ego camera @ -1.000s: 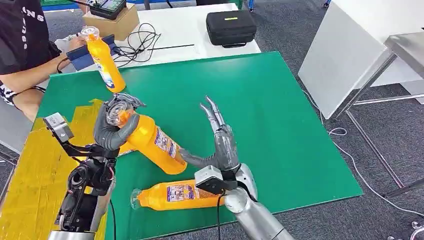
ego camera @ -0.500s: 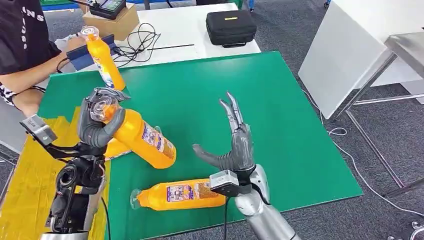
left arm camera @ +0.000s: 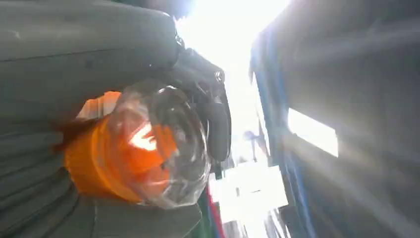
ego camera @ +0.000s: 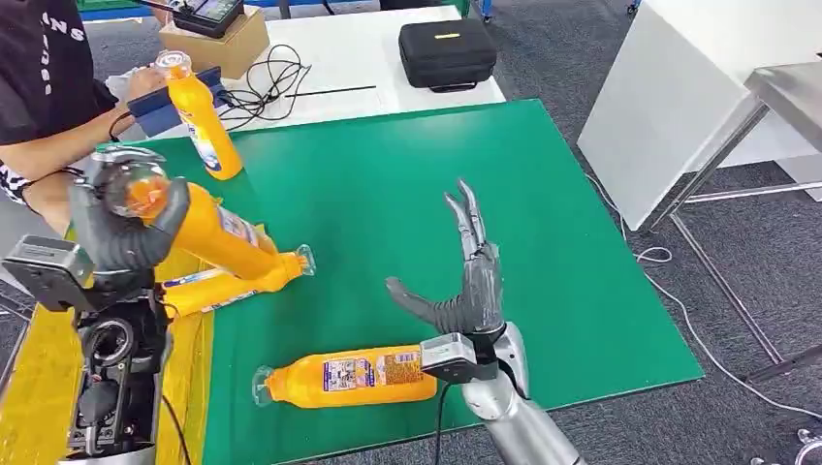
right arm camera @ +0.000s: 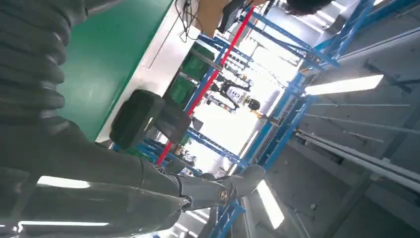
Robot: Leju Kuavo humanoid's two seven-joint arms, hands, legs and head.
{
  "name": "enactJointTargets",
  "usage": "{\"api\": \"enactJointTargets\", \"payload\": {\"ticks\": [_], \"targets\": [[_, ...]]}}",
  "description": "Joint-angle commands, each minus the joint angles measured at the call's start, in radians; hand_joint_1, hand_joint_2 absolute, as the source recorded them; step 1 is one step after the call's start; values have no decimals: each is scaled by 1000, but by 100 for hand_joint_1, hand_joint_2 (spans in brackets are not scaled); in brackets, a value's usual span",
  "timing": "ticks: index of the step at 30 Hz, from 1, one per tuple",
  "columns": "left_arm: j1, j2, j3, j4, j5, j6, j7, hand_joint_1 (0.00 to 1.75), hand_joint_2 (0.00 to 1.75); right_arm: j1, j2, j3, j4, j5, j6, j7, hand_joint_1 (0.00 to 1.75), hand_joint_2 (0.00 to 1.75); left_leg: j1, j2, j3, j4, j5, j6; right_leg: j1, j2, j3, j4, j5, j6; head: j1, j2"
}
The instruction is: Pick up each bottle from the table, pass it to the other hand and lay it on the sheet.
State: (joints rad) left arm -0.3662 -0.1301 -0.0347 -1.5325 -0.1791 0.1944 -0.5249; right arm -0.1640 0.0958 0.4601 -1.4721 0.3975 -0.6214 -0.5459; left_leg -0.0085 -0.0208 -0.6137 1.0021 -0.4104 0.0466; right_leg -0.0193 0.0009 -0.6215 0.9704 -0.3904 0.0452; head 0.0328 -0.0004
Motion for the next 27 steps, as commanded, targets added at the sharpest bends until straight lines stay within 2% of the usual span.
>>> {"api": "enactJointTargets", "payload": {"ticks": [1,2,3,4,8,11,13,14,16,18,21,22,23,25,27], "targets": [[-47,63,82,-58,-183,194,-3,175,175,-3,-16,-3,12,-9,-15,3,0,175,1,1,2,1,-2,-2,1,0,2,0,-1,-2,0,0],[-49,71,83,-58,-230,246,3,175,175,-4,-17,0,14,-13,-16,3,0,175,3,3,6,2,-4,-4,3,1,6,1,-3,-3,0,0],[-51,77,85,-56,-270,288,4,175,175,-5,-17,1,16,-13,-17,3,0,175,2,2,2,1,-2,-2,2,1,2,0,-1,-2,0,0],[-54,88,89,-46,-379,382,14,175,175,-5,-15,3,22,-16,-20,4,0,175,3,3,5,2,-4,-3,3,2,5,0,-2,-3,1,0],[-54,92,84,-45,-380,386,15,175,175,-4,-13,6,26,-18,-22,3,0,175,2,2,3,1,-2,-3,2,0,3,0,-2,-2,1,0],[-57,101,73,-24,-529,503,20,175,175,0,-13,10,26,-21,-31,1,0,175,1,0,2,0,-1,-2,1,0,2,0,-1,-2,0,0],[-62,55,122,-33,-768,504,2,175,175,2,-18,14,23,-27,-41,1,0,175,2,1,3,0,-2,-2,2,0,3,0,-2,-2,0,0],[-66,44,113,-17,-802,504,-3,175,175,2,-23,17,22,-30,-45,1,0,175,1,0,2,0,-1,-2,1,-1,2,0,-1,-1,0,0],[-74,41,72,39,-1012,504,40,175,175,1,-33,21,15,-38,-51,3,0,175,1,-1,3,0,-1,-2,1,-2,4,0,-2,-2,0,0],[-78,28,53,68,-1058,504,54,175,175,2,-36,21,14,-40,-53,4,0,175,2,-1,5,0,-2,-3,2,-2,5,0,-3,-2,0,0],[-113,62,-80,243,-1245,504,178,175,175,-3,-43,27,12,-44,-62,6,0,175,1,-4,5,0,-1,-2,1,-6,6,-1,-3,-2,0,0],[-130,72,-139,318,-1273,504,222,175,175,-6,-44,27,11,-46,-64,7,0,175,0,-4,4,-1,0,-2,1,-5,4,-1,-2,-2,0,0],[-130,72,-139,318,-1273,504,222,175,175,-6,-44,27,11,-46,-64,7,0,175,0,-5,3,-1,0,-2,0,-6,4,-1,-2,-1,0,0],[-157,71,-213,426,-1264,504,259,175,175,-8,-48,29,9,-50,-72,25,0,175,1,-4,4,0,-1,-2,1,-5,5,-1,-2,-2,0,0],[-157,71,-213,426,-1264,504,259,175,175,-8,-48,29,9,-50,-72,25,0,175,1,-4,4,0,-1,-2,1,-5,5,-1,-2,-2,0,0]]}}
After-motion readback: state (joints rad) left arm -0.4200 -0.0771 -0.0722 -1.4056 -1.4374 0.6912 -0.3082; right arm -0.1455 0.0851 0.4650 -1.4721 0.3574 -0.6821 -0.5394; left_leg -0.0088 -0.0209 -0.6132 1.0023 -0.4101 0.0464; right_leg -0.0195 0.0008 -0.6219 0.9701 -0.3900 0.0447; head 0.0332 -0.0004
